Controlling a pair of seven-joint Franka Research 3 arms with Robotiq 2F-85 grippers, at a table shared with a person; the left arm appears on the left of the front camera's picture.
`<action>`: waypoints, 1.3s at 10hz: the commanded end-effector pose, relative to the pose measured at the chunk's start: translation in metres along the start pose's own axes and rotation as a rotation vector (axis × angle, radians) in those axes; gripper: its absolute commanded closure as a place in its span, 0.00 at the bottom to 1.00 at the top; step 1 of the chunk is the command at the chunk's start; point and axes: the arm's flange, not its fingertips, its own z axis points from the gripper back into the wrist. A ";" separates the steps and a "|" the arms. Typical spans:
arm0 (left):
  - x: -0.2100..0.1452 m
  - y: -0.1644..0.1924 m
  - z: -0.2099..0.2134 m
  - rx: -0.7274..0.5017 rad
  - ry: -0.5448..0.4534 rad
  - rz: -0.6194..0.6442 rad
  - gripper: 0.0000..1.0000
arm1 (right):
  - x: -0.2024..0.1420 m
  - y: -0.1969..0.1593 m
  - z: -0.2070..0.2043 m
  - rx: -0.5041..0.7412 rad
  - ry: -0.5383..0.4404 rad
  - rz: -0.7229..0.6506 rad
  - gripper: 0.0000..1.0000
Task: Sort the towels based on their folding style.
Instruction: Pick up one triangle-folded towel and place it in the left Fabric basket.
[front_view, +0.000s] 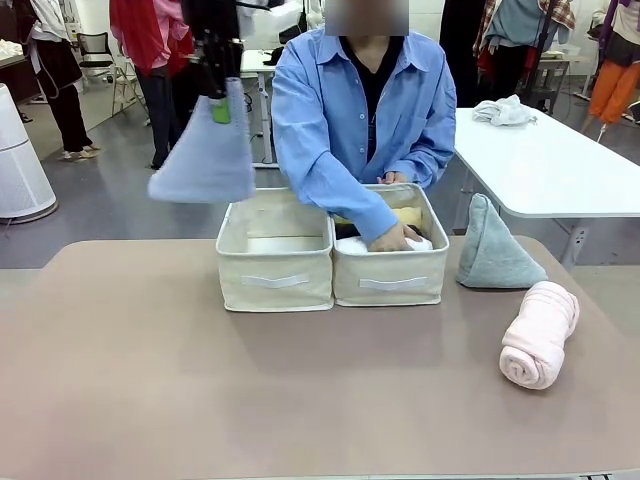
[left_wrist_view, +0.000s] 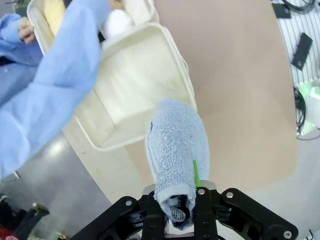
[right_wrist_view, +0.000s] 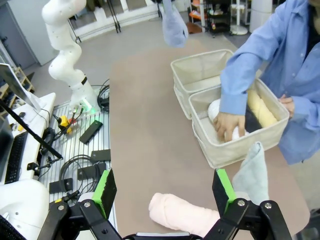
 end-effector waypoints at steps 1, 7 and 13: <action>0.040 0.005 -0.007 0.052 -0.005 0.005 0.83 | 0.000 0.001 -0.001 0.003 -0.003 -0.002 0.00; 0.107 0.034 -0.063 0.042 0.035 -0.016 0.83 | 0.000 0.001 -0.001 0.003 -0.003 -0.002 0.00; 0.102 0.028 -0.109 0.028 0.042 -0.056 0.83 | 0.000 0.001 -0.001 0.003 -0.003 -0.002 0.00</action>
